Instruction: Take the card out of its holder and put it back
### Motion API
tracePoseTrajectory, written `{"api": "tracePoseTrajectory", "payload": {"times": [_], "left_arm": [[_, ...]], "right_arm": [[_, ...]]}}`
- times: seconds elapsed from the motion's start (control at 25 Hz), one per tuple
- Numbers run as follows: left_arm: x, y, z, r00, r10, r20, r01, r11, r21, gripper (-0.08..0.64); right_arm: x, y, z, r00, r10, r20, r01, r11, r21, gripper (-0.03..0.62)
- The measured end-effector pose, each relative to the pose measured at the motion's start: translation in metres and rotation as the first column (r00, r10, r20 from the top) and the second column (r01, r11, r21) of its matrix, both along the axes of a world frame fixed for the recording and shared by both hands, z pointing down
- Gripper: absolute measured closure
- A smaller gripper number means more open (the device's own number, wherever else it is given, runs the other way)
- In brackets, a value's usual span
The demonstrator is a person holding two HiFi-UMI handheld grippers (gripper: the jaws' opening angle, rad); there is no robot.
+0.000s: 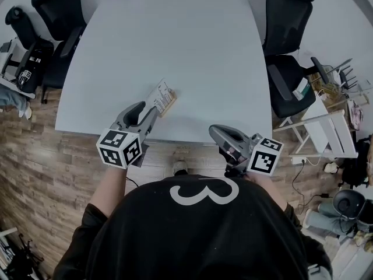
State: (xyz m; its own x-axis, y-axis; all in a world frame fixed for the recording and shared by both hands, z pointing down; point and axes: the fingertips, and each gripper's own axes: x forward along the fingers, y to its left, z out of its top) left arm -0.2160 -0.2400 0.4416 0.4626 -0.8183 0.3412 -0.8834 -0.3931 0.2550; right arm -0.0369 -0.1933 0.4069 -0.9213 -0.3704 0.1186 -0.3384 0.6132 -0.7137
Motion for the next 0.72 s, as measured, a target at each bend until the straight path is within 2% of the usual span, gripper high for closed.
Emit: {"api": "tracePoseTrajectory", "payload": {"times": [0.16,0.36,0.52,0.72], "left_arm": [[0.004,0.021,-0.013,0.999,-0.033,0.003,0.033,0.999,-0.011,0.402],[0.035,0.051,-0.042,0.997,-0.022,-0.072,0.024,1.0,0.018,0.402],[0.07,0.078,-0.062,0.996,0.011,-0.091,-0.008,0.999,0.031,0.403],[0.118,0.121,-0.086,0.989,0.083,-0.121,-0.077,0.996,0.053,0.417]], "right_arm": [[0.012,0.016,-0.013,1.0,-0.014,0.02,0.014,1.0,0.021,0.583],[0.034,0.038,-0.032,0.999,-0.027,0.028,0.024,0.997,0.077,0.583],[0.048,0.059,-0.048,0.999,-0.046,0.029,0.041,0.99,0.135,0.583],[0.071,0.087,-0.056,0.997,-0.056,0.046,0.048,0.987,0.156,0.583]]}}
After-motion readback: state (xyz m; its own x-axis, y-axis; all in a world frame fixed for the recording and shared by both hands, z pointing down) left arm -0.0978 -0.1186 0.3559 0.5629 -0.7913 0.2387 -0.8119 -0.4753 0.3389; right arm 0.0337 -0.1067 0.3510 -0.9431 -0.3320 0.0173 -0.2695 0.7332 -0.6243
